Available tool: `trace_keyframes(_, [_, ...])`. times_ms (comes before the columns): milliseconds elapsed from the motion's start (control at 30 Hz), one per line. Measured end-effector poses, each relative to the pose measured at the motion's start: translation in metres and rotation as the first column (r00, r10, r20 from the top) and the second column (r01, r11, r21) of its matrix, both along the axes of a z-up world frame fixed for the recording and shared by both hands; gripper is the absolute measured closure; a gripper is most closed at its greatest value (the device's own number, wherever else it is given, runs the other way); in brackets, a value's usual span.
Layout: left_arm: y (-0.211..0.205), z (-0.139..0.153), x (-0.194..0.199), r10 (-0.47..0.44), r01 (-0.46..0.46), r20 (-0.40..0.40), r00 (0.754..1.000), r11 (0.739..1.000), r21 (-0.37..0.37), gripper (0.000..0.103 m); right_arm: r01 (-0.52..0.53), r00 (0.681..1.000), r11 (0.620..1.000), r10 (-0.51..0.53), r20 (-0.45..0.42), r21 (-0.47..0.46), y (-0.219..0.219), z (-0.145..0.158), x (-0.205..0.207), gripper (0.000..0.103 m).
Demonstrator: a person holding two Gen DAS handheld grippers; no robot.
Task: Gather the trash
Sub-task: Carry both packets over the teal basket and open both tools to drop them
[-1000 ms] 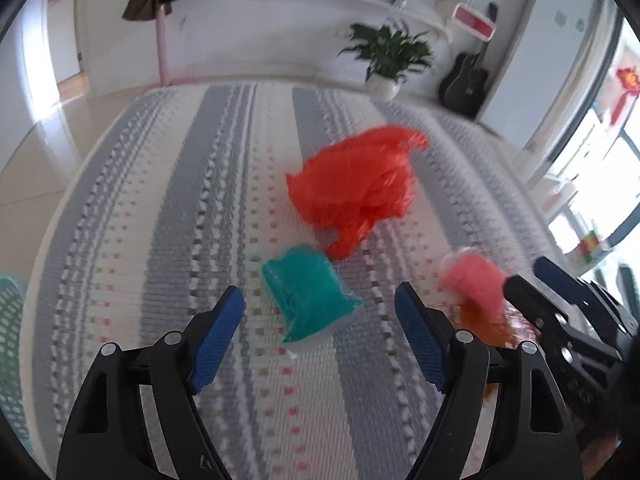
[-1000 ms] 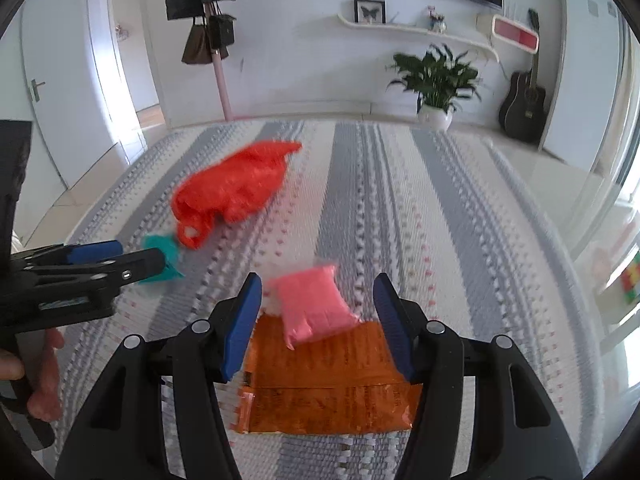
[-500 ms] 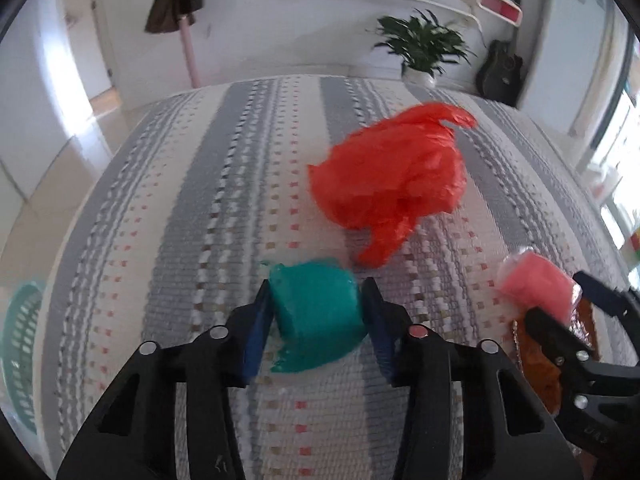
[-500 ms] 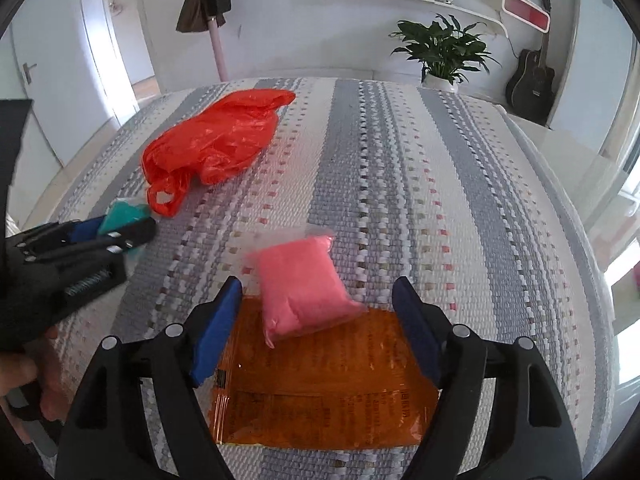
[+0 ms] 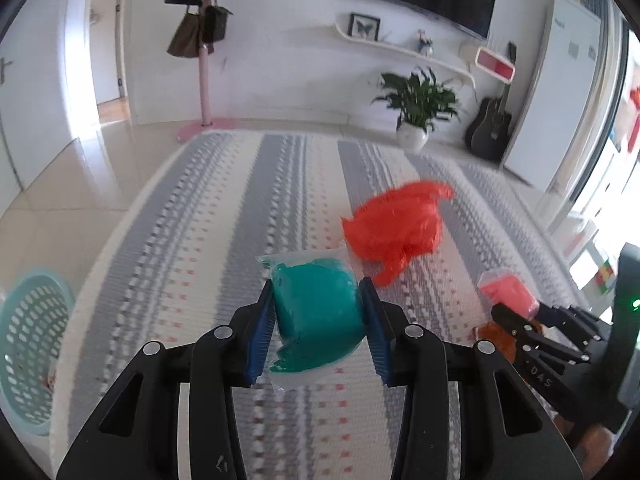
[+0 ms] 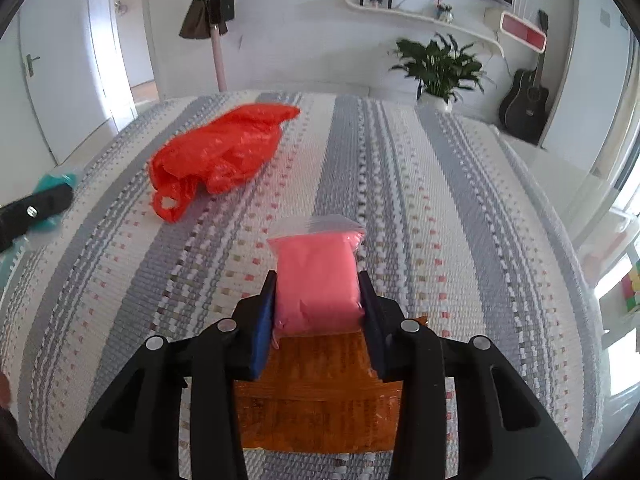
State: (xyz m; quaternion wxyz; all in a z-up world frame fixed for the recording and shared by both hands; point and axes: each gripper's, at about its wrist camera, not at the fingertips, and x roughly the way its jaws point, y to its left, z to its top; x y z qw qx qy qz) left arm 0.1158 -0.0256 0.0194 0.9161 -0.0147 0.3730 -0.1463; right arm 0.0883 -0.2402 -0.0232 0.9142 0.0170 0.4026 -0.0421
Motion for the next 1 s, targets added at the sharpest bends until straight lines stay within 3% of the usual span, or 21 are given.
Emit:
trace_keyframes(133, [0.031,0.019,-0.006,0.024,-0.022,0.036,0.999,0.999,-0.047,0.064,-0.010,1.000,1.000,0.011,0.023,-0.013,0.007,0.010,-0.003,0.068])
trace_keyframes(267, [0.069,0.038,-0.015,0.068,-0.061,0.070,0.995,0.994,-0.092,0.064,-0.057,0.996,0.997,0.053,0.067,0.048,0.022,0.032,-0.008,0.068])
trace_keyframes(500, [0.156,0.061,-0.032,0.215,-0.189,0.104,0.971,0.958,-0.215,0.064,-0.236,0.961,0.968,0.220,0.169,0.086,0.095,0.090,-0.008,0.068])
trace_keyframes(633, [0.215,0.064,-0.041,0.341,-0.307,0.095,0.935,0.916,-0.260,0.064,-0.348,0.923,0.934,0.328,0.203,0.075,0.154,0.115,-0.003,0.068])
trace_keyframes(767, [0.280,0.053,-0.049,0.460,-0.423,0.053,0.887,0.851,-0.312,0.064,-0.455,0.878,0.887,0.433,0.207,0.076,0.216,0.130,0.006,0.068])
trace_keyframes(867, [0.321,0.046,-0.055,0.523,-0.487,0.021,0.852,0.807,-0.335,0.064,-0.532,0.839,0.842,0.508,0.196,0.094,0.266,0.136,0.014,0.068])
trace_keyframes(1000, [0.356,0.038,-0.058,0.562,-0.533,-0.024,0.827,0.769,-0.352,0.064,-0.599,0.798,0.793,0.579,0.169,0.112,0.321,0.138,0.026,0.068])
